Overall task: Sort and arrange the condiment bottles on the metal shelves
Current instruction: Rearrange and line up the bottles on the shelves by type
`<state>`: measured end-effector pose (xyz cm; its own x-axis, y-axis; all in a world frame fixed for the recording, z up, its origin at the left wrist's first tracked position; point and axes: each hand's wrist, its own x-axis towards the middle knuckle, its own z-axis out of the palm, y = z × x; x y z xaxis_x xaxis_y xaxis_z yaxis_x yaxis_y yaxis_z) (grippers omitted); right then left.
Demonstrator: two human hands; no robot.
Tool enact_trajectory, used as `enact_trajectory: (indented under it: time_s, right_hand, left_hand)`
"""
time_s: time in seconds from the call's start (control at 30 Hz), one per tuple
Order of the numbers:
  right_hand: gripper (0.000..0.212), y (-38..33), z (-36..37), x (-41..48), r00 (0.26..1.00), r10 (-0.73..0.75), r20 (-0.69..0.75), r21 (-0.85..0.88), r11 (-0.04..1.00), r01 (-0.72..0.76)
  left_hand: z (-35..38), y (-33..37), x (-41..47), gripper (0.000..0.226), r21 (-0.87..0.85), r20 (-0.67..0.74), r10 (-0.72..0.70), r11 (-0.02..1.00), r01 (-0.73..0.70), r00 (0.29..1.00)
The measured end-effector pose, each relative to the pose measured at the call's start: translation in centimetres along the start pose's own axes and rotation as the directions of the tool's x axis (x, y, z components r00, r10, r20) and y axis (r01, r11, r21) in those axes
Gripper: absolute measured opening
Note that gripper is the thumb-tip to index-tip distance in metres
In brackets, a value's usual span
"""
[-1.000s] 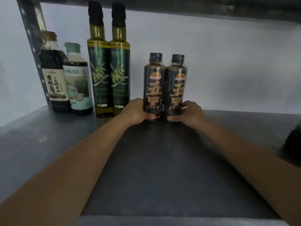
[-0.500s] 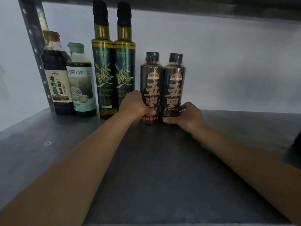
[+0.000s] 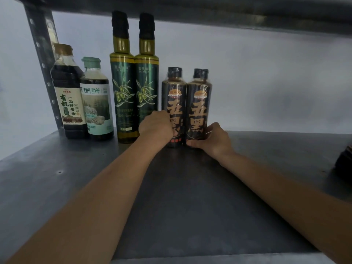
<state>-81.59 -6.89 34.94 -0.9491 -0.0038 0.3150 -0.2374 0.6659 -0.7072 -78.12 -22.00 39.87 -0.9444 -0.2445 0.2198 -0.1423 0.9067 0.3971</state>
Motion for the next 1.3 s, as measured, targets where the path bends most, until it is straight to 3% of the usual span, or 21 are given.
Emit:
enact_trajectory:
  time_s: [0.17, 0.33, 0.43, 0.53, 0.7, 0.83, 0.93, 1.03, 1.13, 1.23, 1.3]
  right_hand:
    - [0.06, 0.7, -0.2, -0.2, 0.998, -0.048, 0.05, 0.006, 0.999, 0.047]
    - [0.061, 1.2, -2.0, -3.1, 0.978, -0.158, 0.135, -0.157, 0.971, 0.179]
    - [0.04, 2.2, -4.4, -6.4, 0.906, -0.278, 0.319, -0.283, 0.884, 0.371]
    - [0.047, 3.9, -8.0, -10.3, 0.83, -0.307, 0.465, -0.304, 0.825, 0.476]
    - [0.049, 8.1, -15.5, -16.6, 0.764, -0.408, 0.499, -0.251, 0.776, 0.579]
    - [0.062, 13.6, -19.9, -20.9, 0.702, -0.59, 0.399, -0.333, 0.62, 0.71]
    - [0.058, 17.4, -23.0, -22.4, 0.744, -0.617, 0.258, -0.271, 0.693, 0.668]
    - [0.04, 20.0, -26.6, -22.7, 0.859, -0.506, 0.079, -0.079, 0.855, 0.512]
    - [0.021, 21.9, -29.9, -21.8, 0.92, -0.357, -0.16, 0.126, 0.917, 0.378]
    - [0.026, 23.0, -32.5, -20.3, 0.921, -0.193, -0.337, 0.202, 0.941, 0.271]
    - [0.039, 23.5, -33.5, -19.1, 0.926, -0.105, -0.363, 0.245, 0.948, 0.203]
  left_hand:
    - [0.4, 0.8, -1.6, 0.03, 0.297, -0.021, 0.045, 0.954, -0.036, 0.999]
    - [1.0, 2.8, -6.0, 0.039, 0.517, 0.13, 0.128, 0.838, -0.177, 0.983]
    - [2.5, 4.1, -9.8, 0.04, 0.493, 0.216, 0.186, 0.827, -0.271, 0.959]
    - [3.6, 4.8, -14.2, 0.044, 0.397, 0.28, 0.188, 0.87, -0.292, 0.941]
    - [4.0, 8.1, -21.4, 0.05, 0.364, 0.22, 0.153, 0.903, -0.227, 0.963]
    - [5.1, 12.7, -25.5, 0.05, 0.355, 0.169, 0.194, 0.903, -0.243, 0.966]
    - [6.4, 15.8, -27.3, 0.054, 0.278, 0.141, 0.254, 0.918, -0.285, 0.957]
    - [7.6, 18.5, -28.1, 0.056, 0.156, 0.104, 0.299, 0.937, -0.312, 0.949]
    - [8.7, 21.1, -27.6, 0.069, -0.03, 0.138, 0.295, 0.955, -0.294, 0.945]
    - [9.9, 23.4, -25.8, 0.086, -0.342, 0.133, 0.304, 0.907, -0.244, 0.943]
    - [10.5, 24.9, -24.6, 0.085, -0.58, 0.1, 0.332, 0.785, -0.216, 0.938]
